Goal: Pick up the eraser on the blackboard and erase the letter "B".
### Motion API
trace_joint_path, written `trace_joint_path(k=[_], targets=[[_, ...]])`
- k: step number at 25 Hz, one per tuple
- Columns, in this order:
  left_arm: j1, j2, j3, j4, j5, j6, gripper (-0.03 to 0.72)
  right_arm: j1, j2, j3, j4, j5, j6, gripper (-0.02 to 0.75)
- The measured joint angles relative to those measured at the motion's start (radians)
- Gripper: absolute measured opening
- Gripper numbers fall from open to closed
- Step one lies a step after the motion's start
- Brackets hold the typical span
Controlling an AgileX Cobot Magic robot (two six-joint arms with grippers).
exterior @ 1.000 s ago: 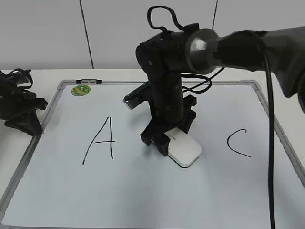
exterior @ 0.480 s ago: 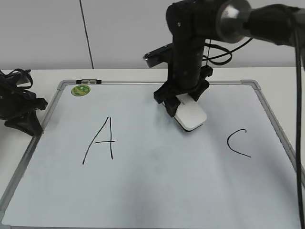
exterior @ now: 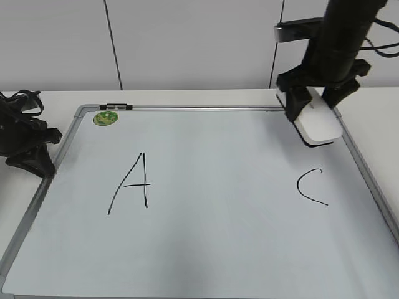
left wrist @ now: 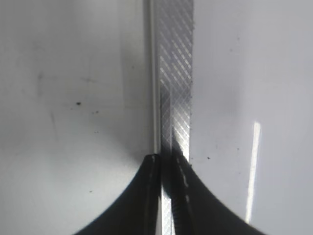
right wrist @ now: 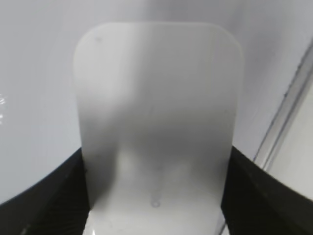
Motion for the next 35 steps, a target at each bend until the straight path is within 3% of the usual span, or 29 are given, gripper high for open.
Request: trace_joint_path(k=[13, 23, 35], targets=[[0.000, 0.000, 0.000, -0.003, -0.002, 0.000, 0.031, -0.202, -0.047, 0.242, 0.065, -0.001, 0.000, 0.537], [0.000, 0.000, 0.000, -0.006, 0.000, 0.000, 0.031, -0.232, -0.033, 0.303, 0.066, -0.068, 0.000, 0.537], [0.000, 0.000, 0.000, -0.006, 0.000, 0.000, 0.032, -0.232, 0.080, 0.221, 0.063, -0.080, 0.000, 0.537]])
